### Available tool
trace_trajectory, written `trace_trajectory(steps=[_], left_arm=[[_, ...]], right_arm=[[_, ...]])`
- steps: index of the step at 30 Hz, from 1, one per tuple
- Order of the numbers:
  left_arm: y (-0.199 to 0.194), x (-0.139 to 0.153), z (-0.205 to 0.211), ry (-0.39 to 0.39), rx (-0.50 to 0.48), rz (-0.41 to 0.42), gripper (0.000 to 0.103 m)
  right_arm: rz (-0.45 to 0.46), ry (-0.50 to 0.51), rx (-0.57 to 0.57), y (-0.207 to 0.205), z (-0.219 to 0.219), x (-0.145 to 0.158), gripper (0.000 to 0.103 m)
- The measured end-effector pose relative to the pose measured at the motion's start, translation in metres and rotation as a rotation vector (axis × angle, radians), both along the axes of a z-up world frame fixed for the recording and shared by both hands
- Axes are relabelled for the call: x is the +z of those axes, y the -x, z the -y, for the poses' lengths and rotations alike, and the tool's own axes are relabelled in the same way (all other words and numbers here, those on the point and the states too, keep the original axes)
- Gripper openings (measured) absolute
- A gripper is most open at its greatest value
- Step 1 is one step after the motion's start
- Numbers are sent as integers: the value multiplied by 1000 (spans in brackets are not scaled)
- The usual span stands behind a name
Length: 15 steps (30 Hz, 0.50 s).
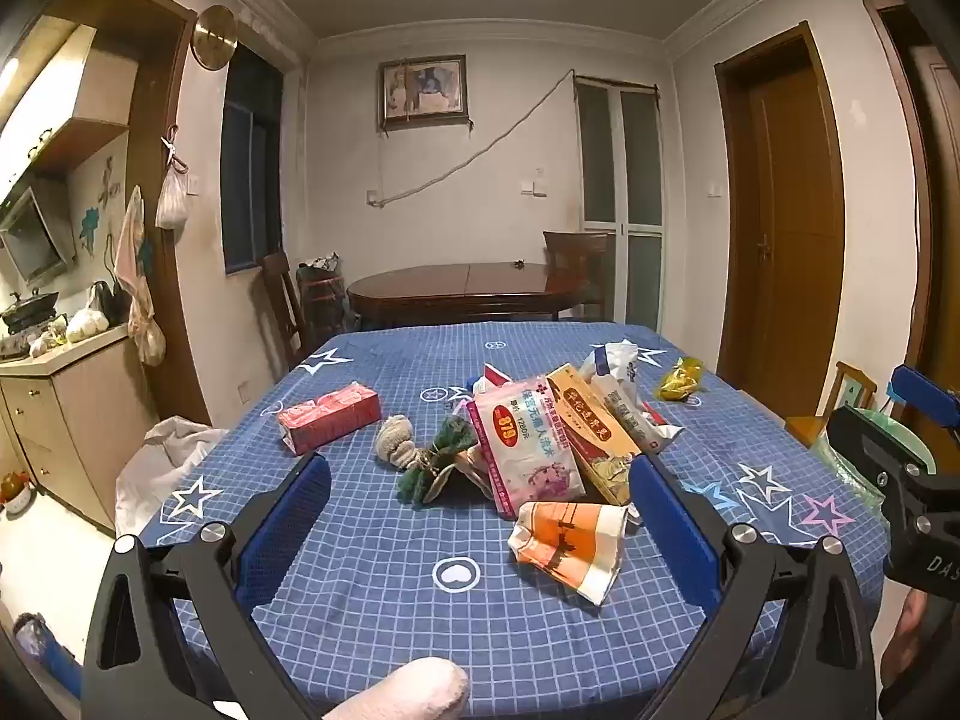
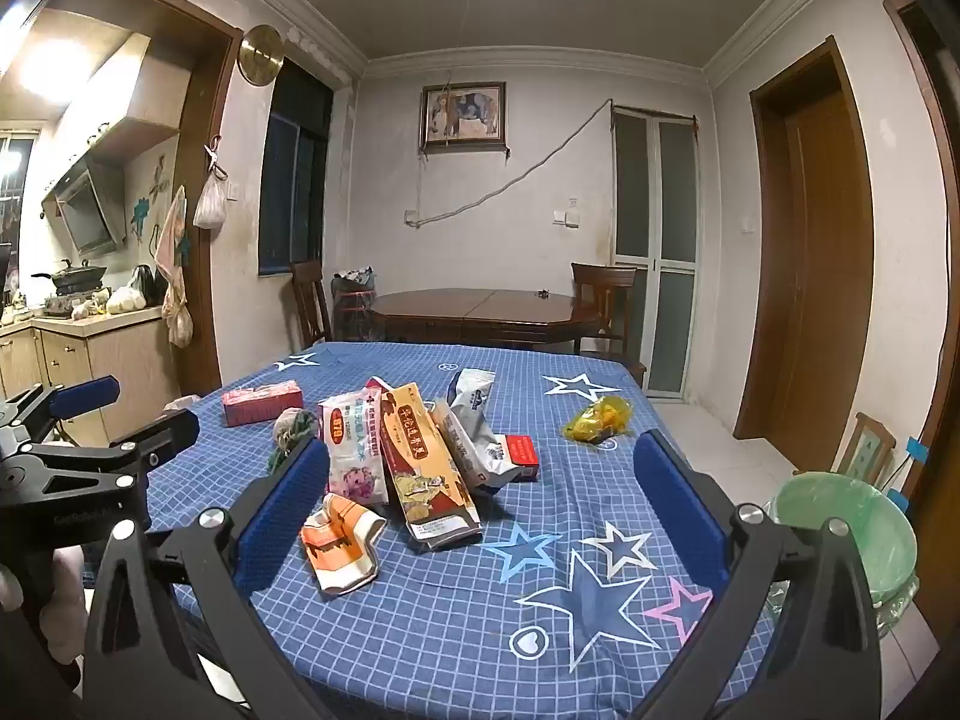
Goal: Collect trash
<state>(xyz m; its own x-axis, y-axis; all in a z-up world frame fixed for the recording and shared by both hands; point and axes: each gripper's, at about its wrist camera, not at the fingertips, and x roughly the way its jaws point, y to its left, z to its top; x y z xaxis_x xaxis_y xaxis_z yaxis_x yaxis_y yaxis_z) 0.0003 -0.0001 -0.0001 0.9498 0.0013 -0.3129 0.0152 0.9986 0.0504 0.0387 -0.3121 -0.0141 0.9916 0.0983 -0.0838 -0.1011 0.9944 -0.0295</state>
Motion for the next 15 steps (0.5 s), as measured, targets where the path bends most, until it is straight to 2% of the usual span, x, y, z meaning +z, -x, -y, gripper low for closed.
trace_trajectory(steps=[15], left_arm=[[-2,0,-4,28,-15,-13,99]], right_arm=[[0,-3,2,-1,1,0,98]])
